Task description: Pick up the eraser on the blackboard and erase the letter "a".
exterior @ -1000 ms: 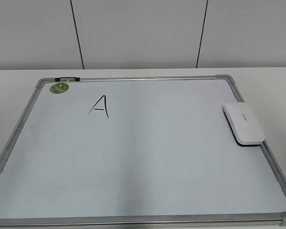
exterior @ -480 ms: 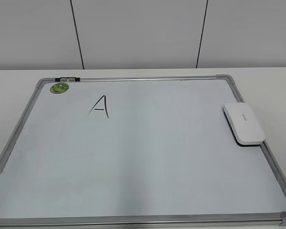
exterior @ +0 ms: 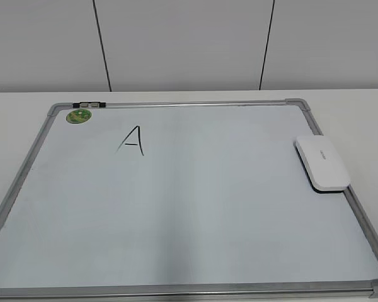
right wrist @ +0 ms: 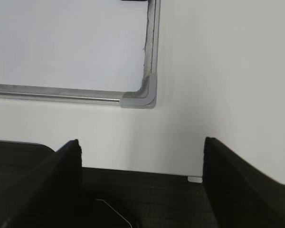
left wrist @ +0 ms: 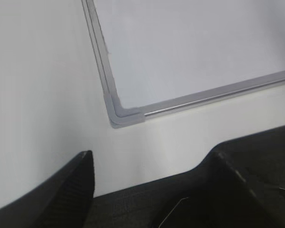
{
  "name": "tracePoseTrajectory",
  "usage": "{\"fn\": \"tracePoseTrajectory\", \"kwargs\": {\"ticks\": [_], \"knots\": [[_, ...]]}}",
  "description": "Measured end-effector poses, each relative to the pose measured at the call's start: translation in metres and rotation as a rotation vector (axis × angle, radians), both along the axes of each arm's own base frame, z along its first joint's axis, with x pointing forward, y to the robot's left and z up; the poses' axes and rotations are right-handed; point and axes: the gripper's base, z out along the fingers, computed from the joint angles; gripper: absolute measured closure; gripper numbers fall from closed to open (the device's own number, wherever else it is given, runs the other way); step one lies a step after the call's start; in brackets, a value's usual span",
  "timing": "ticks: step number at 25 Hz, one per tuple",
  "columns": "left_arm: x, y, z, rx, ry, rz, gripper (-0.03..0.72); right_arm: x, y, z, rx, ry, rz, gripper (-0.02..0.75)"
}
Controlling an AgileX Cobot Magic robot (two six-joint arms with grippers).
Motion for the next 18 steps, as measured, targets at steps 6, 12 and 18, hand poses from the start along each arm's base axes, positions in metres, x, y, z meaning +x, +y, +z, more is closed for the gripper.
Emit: {"fn": "tracePoseTrajectory", "kwargs": {"ticks": [6, 12, 18], "knots": [[0.0064, 0.0008, -0.004, 0.003, -0.066, 0.014, 0.146, -0.0022, -0.0014, -0.0035, 0.001, -0.055, -0.015, 0.15], [0.0083, 0.0013, -0.005, 0.005, -0.081, 0.022, 0.15, -0.0012, -0.0013, -0.0039, 0.003, -0.064, -0.017, 0.15], [0.009, 0.0053, -0.0057, 0.023, -0.08, 0.068, 0.139, -0.0012, -0.0013, -0.0039, 0.003, -0.064, -0.017, 0.15]]}}
